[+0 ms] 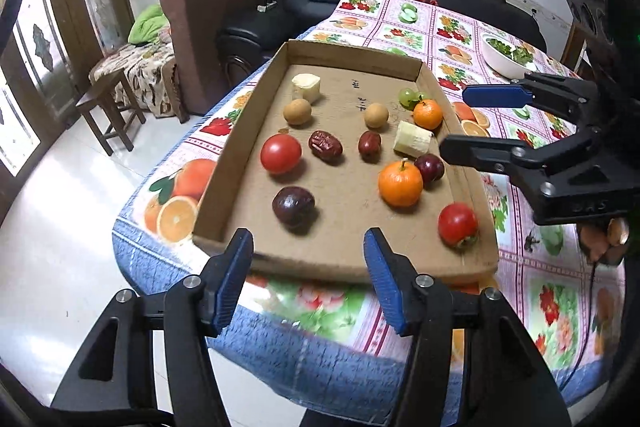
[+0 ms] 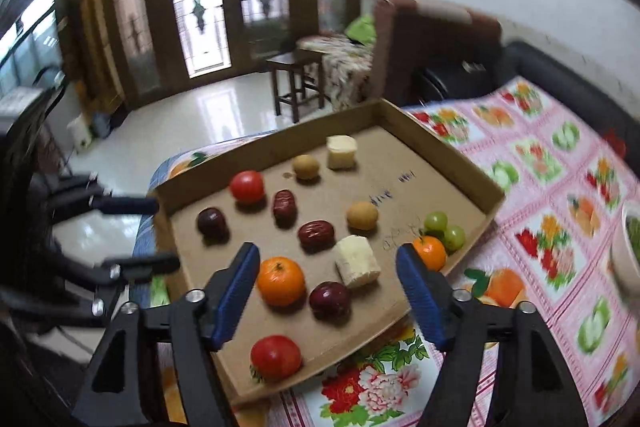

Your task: Organize fruits

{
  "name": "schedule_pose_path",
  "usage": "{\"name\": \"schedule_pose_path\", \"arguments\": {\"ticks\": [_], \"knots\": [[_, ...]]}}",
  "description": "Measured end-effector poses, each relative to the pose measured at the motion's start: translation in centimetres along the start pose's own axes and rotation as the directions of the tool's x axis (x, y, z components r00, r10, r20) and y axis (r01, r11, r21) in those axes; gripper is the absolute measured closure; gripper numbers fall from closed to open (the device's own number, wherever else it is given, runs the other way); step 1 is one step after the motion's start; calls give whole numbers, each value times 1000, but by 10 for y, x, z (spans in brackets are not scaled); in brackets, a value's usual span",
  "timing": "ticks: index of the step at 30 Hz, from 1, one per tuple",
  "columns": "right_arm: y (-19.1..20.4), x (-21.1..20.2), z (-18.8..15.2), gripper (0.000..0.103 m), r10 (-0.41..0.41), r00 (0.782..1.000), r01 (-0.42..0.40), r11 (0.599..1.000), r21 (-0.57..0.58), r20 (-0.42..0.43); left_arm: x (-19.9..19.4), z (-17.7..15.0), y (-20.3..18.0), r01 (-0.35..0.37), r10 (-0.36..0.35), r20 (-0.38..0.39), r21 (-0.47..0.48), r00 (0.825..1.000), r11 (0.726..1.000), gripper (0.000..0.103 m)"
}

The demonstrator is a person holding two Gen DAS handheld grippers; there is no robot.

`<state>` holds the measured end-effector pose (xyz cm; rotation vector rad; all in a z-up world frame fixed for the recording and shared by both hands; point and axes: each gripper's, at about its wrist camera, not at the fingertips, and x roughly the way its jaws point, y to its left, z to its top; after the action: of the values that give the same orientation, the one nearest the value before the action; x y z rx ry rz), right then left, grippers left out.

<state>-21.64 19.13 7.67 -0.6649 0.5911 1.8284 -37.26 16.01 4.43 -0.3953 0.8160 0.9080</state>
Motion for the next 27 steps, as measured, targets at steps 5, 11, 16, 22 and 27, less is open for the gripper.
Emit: {"name": "schedule_pose_path", "arguments": {"ticks": [5,11,16,22,27], "knots": [[15,-6,-7,28,70,997,-73,994,-79,-41,-5,-13,5,11,-11,6,-23,1000,1000,46],[38,-11,-21,28,105,991,-119,975,-187,-83,-10,-25,5,-11,11,1,-9,1000,1000,46],[51,-14,-28,28,121,988,-141,964,-224,-99,-14,-28,2,-17,17,-1,0,1000,1000,46],[55,-15,-34,28,125,986,-149,962,-231,-115,-19,-29,0,-20,20,4,5,1000,1000,46],[52,-14,-37,28,120,985,-146,963,-225,-125,-19,-29,1,-21,21,3,6,1000,1000,46]]}}
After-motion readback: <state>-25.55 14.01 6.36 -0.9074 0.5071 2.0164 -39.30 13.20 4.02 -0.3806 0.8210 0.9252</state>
